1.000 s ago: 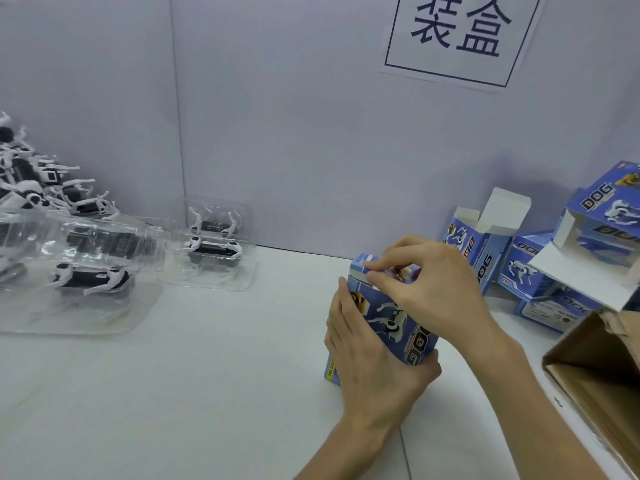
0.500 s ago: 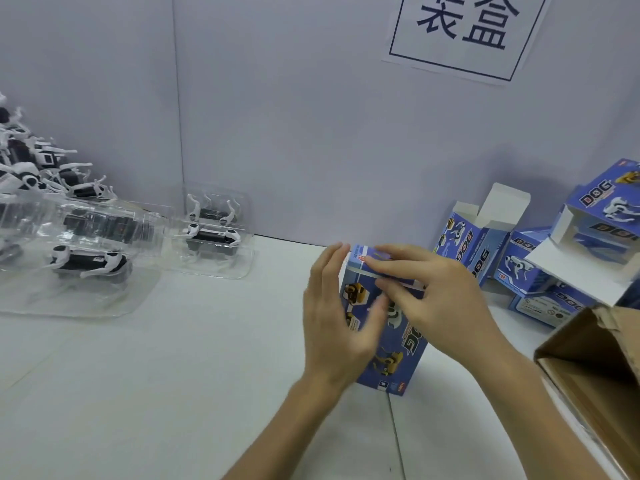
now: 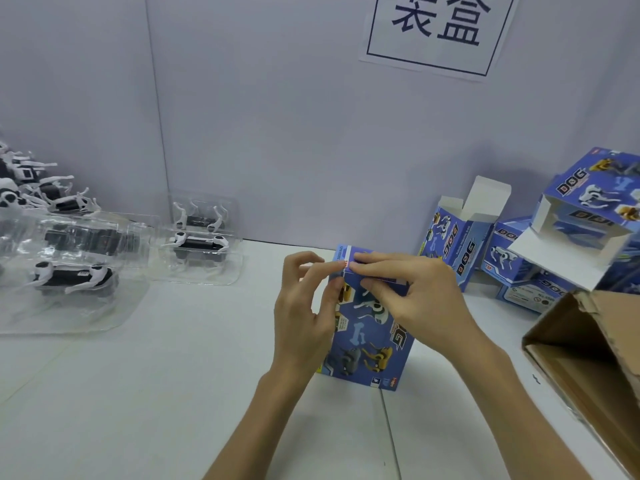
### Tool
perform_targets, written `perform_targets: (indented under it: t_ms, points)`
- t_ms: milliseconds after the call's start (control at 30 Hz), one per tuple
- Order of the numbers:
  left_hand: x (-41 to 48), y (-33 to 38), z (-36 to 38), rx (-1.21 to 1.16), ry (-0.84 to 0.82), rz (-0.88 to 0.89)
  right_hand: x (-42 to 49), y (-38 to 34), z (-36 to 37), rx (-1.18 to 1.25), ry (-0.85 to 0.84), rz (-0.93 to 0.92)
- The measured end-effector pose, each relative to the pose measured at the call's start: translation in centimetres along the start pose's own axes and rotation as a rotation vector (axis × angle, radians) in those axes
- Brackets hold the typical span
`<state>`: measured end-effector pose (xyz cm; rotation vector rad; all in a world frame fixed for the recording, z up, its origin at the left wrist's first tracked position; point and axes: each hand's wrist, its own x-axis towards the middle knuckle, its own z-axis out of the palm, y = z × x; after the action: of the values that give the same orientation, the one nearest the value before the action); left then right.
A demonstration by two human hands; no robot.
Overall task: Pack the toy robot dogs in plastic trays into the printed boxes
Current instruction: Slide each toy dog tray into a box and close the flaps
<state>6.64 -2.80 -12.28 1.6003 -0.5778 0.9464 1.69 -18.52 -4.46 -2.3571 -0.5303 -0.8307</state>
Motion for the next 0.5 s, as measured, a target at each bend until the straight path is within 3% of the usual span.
perform_targets:
  t_ms: [167, 300, 500]
  points:
    - [-0.1, -0.2, 0.2, -0.079, 0.006, -0.001, -1.9, 2.3, -1.8, 0.281, 0.212, 0.167]
    - [0.2, 0.2, 0.4, -0.111, -0.01, -0.037, -3.5, 3.3, -0.6, 0.545, 0.231, 0.2]
    - [-0.6, 0.1, 0.7, -0.056, -0.034, 0.05, -4.0, 3.5, 0.8, 0.551, 0.316, 0.197]
